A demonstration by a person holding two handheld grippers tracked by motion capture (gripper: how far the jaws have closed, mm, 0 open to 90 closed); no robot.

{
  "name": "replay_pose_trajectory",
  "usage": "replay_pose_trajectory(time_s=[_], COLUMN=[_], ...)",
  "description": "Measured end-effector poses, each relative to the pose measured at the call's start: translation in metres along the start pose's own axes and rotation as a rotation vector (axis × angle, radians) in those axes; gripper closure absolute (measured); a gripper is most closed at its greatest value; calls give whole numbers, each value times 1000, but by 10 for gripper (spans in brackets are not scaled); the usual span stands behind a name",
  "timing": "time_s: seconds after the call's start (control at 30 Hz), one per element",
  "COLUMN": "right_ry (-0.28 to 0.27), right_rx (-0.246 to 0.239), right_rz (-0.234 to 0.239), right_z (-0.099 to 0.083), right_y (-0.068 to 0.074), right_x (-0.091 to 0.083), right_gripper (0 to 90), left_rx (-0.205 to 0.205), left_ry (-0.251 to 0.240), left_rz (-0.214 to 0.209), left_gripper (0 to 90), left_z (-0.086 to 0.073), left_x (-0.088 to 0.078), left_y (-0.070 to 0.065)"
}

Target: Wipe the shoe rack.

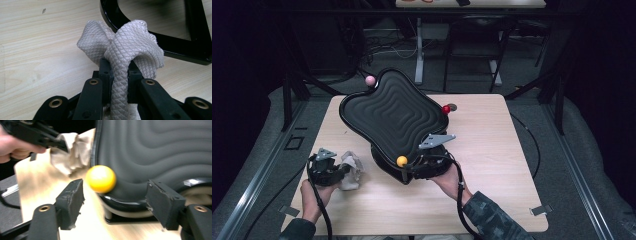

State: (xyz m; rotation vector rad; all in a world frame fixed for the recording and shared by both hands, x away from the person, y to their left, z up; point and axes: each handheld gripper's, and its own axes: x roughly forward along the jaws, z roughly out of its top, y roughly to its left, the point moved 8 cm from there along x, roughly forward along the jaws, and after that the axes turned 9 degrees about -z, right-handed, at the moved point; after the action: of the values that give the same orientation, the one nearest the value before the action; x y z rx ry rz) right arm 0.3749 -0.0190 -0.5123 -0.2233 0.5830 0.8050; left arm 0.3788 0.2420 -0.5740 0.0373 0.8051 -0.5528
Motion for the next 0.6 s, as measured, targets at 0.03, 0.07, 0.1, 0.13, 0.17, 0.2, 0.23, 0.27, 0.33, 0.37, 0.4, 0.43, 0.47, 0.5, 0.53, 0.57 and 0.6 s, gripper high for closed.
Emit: replay_pose_trajectory(time_s=[0.03, 0.07, 0.1, 0.13, 0.17, 0.2, 0.23, 0.27, 0.33, 0.37, 0.4, 0.43, 0.47, 0.5, 0.53, 0.57, 0.6], right_ry=[-4, -4, -2, 1, -1, 1, 0, -4, -3, -7, -12, -12, -8, -3, -1, -1, 1], right_rx=[-15, -15, -12, -14, -24, -24, -24, -27, -26, -26, -28, -32, -37, -37, -34, -32, -33], right_rz=[1, 1, -2, 5, -3, -8, -17, -26, -53, -44, -34, -41, -53, -63, -63, -64, -73], right_z=[1, 1, 2, 2, 4, 4, 5, 5, 5, 5, 5, 5, 4, 4, 3, 3, 2], right_y=[5, 5, 8, 11, 17, 18, 19, 20, 18, 18, 19, 18, 16, 14, 12, 9, 6], right_x=[2, 2, 4, 7, 13, 14, 16, 18, 19, 19, 19, 18, 18, 17, 16, 15, 14], right_gripper=[341, 341, 374, 391, 464, 497, 534, 554, 587, 590, 591, 591, 592, 592, 592, 592, 592], left_rx=[0, 2, 4, 5, 6, 9, 9, 10, 15, 17, 17, 19, 20, 21, 21, 24, 24], left_ry=[0, 1, -2, -1, -2, 0, -1, -1, 3, 6, 6, 8, 11, 11, 11, 9, 5], left_rz=[0, -1, -2, -4, -4, -7, -5, -7, -10, -9, -8, -9, -9, -9, -9, -8, -7], left_gripper=[790, 790, 790, 790, 791, 790, 790, 790, 790, 790, 791, 791, 791, 790, 790, 791, 791], left_z=[0, 0, 1, 1, 1, 0, 0, 0, 0, -1, -1, -2, -2, -2, -2, -2, -2], left_x=[0, 0, 1, 2, 2, 3, 3, 4, 4, 5, 6, 6, 7, 8, 8, 9, 9], left_y=[0, -1, -1, -2, -3, -4, -4, -4, -5, -5, -6, -6, -7, -8, -8, -9, -9])
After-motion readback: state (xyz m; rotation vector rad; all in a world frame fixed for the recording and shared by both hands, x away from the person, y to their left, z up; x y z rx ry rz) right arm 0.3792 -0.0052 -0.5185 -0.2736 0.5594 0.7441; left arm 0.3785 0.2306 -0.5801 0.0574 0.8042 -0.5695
